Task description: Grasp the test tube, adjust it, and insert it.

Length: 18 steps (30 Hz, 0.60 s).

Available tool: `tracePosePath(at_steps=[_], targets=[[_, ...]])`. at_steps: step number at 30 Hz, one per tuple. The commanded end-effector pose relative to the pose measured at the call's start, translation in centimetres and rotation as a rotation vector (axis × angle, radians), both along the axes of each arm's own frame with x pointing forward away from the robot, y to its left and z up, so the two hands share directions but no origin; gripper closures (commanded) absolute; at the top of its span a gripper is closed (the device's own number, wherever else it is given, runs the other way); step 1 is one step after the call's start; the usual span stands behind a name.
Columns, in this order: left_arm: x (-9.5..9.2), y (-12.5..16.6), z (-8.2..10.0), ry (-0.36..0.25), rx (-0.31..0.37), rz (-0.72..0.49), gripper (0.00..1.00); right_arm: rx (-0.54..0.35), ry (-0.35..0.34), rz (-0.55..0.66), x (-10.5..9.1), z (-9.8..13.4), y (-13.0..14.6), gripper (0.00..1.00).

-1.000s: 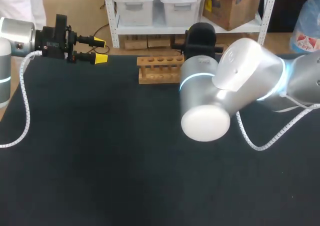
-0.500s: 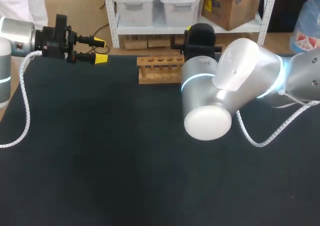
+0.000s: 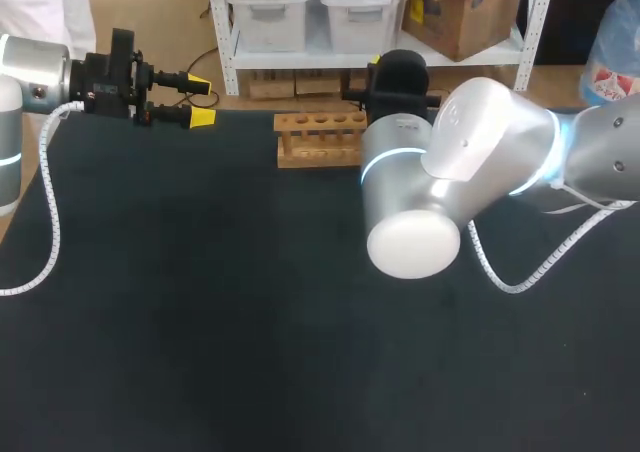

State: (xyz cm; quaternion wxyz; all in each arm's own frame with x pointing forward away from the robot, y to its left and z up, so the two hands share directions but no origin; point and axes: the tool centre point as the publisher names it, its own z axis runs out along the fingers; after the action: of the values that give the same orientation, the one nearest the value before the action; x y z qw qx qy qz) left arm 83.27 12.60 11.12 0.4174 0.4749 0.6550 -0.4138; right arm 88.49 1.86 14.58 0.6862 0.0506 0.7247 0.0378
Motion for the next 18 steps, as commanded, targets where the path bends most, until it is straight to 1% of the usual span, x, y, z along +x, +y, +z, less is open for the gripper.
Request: tracePosePath(at_steps=[1,18], targets=[[0.0,0.0,-0.1,-0.003,-0.002,0.000,0.00,0.004,0.002,0.004,0.4,-0.2,-0.1,1.00],[0.0,0.0,-0.1,-0.003,-0.002,0.000,0.00,0.018,0.033,0.006,0.8,-1.6,0.1,1.00]])
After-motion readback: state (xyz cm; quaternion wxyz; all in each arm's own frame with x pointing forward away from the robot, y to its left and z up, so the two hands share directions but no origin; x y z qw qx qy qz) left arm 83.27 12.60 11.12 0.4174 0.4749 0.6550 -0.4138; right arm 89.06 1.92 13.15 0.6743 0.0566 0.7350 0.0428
